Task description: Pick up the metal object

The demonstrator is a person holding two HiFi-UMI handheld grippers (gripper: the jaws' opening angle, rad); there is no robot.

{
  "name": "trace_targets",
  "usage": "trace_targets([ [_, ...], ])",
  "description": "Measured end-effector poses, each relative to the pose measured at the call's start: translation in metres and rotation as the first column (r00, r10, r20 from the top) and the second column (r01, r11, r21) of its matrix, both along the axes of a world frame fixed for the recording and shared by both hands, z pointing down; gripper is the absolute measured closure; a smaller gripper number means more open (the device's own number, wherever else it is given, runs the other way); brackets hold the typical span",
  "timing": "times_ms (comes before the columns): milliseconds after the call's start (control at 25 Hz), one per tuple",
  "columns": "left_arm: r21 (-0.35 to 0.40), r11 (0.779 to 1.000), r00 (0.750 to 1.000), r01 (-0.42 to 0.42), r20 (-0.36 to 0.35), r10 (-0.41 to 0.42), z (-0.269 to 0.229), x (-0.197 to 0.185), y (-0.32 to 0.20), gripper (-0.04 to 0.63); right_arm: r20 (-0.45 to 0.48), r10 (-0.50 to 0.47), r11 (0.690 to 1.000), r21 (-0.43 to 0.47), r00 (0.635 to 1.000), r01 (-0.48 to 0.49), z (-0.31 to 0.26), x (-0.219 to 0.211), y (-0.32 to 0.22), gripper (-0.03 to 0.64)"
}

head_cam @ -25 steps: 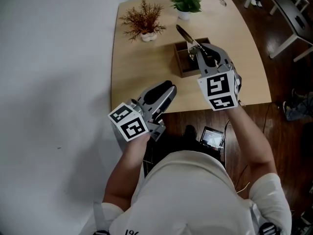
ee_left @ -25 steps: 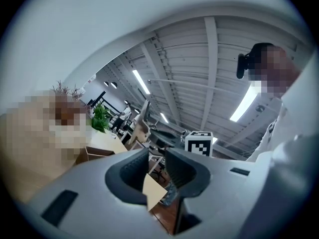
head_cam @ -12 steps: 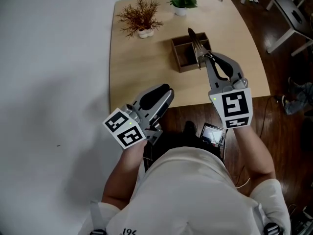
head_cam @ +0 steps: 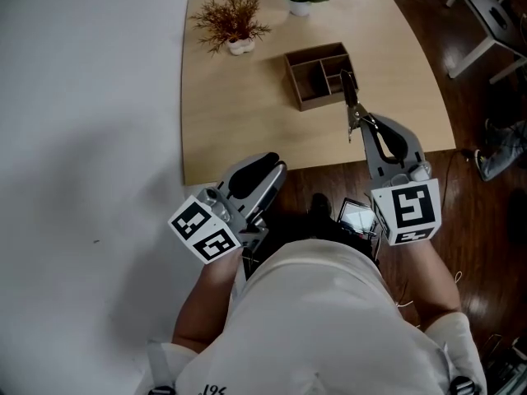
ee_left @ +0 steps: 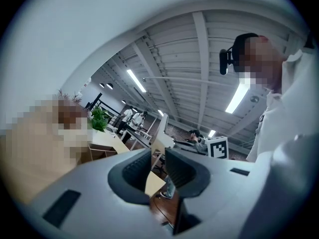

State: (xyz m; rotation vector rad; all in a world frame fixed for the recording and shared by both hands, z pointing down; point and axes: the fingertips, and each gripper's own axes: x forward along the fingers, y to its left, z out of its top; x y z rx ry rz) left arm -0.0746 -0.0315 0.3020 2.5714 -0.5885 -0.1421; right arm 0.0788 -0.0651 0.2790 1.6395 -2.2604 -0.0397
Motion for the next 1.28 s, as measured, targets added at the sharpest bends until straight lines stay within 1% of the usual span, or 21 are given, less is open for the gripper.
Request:
trace_targets([
  [160, 0.02, 0.999, 0.999, -0.037, 0.013, 0.036, 0.002, 0.002, 0.013, 0.514, 0.038, 0.031, 0.999, -0.033, 0.999, -0.03, 0.013, 0.011, 0.019, 0.612],
  [320, 0.027, 0.998, 0.998, -0.061, 0.009, 0.06, 0.002, 0.006, 0.026, 0.514, 0.061, 0.058, 0.996, -0.072, 0.996, -0.054, 0.025, 0.02, 0.037, 0.612],
  [520, 0.018, 0.996, 0.996, -0.088, 0.011, 0.088, 0.003, 0.012, 0.034, 0.514, 0.083, 0.084, 0.992, -0.102, 0.993, -0.075, 0.032, 0.025, 0.052, 0.612],
  [680, 0.001, 0.994, 0.994, -0.111, 0.02, 0.111, 0.008, 0.016, 0.04, 0.514, 0.082, 0.103, 0.989, -0.116, 0.991, -0.093, 0.034, 0.033, 0.06, 0.612],
  [960, -0.022, 0.994, 0.993, -0.111, 0.041, 0.112, 0.016, 0.01, 0.046, 0.514, 0.08, 0.136, 0.983, -0.137, 0.987, -0.125, 0.038, 0.046, 0.072, 0.612],
  [1280, -0.035, 0.992, 0.992, -0.119, 0.035, 0.121, 0.014, 0.016, 0.049, 0.514, 0.096, 0.128, 0.979, -0.171, 0.987, -0.11, 0.043, 0.047, 0.084, 0.612],
])
